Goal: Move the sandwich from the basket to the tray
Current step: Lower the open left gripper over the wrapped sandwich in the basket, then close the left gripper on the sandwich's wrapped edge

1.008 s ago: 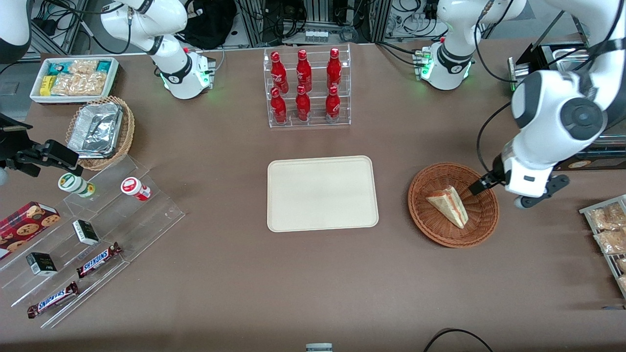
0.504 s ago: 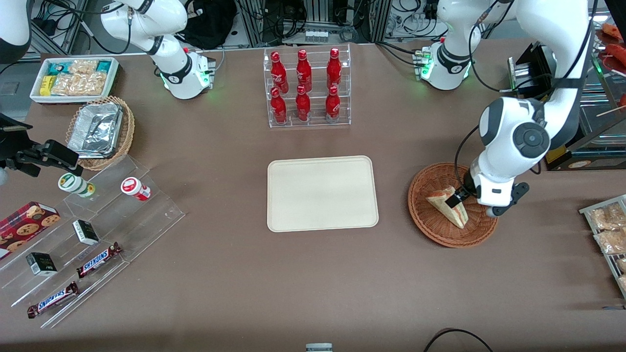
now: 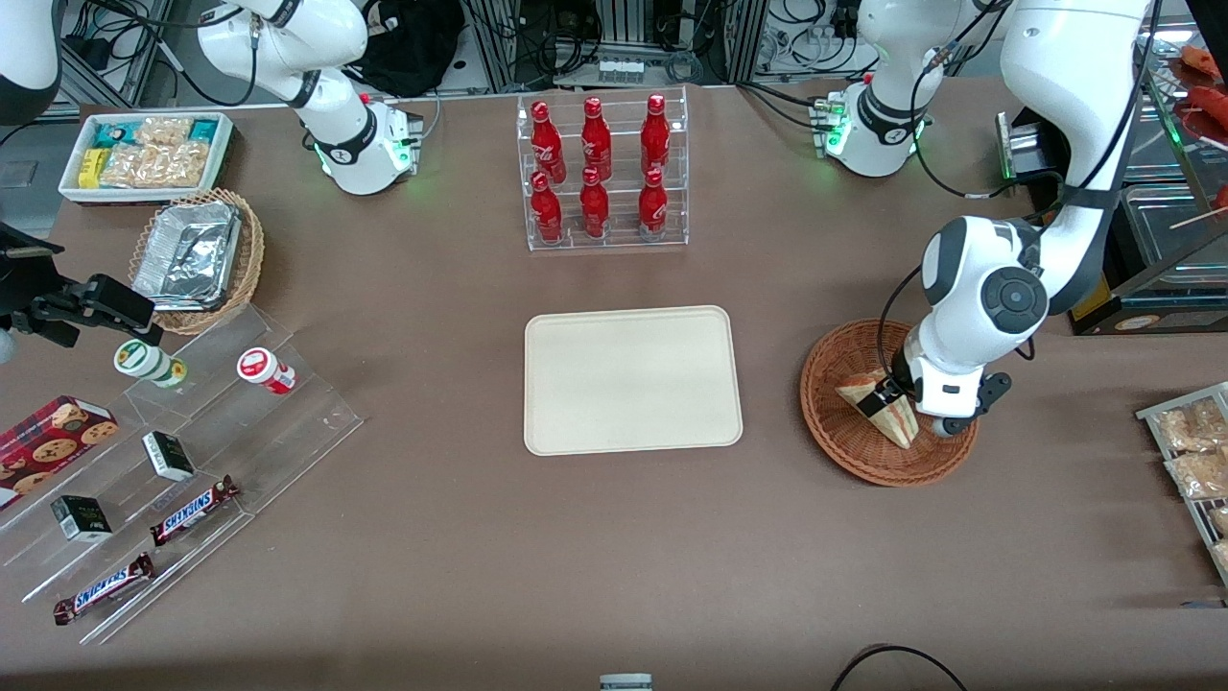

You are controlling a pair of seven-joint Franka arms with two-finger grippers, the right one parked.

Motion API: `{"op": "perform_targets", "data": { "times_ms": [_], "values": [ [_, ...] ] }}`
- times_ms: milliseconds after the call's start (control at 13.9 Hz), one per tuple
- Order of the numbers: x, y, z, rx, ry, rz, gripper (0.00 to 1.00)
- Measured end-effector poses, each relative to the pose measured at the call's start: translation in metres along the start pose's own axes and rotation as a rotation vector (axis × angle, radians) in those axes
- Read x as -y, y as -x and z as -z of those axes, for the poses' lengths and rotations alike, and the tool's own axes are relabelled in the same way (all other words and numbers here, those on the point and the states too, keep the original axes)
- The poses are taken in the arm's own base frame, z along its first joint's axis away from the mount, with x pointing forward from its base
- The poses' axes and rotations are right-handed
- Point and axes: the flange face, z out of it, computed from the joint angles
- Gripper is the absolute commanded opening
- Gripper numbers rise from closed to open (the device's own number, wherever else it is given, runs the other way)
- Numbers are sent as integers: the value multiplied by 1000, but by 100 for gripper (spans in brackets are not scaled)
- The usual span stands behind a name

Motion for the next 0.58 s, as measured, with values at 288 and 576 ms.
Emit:
{"op": "perform_targets", "data": {
  "times_ms": [288, 576],
  "values": [
    [4, 5, -13, 17, -14, 0, 14],
    [5, 5, -18, 23, -19, 0, 10]
  ]
}}
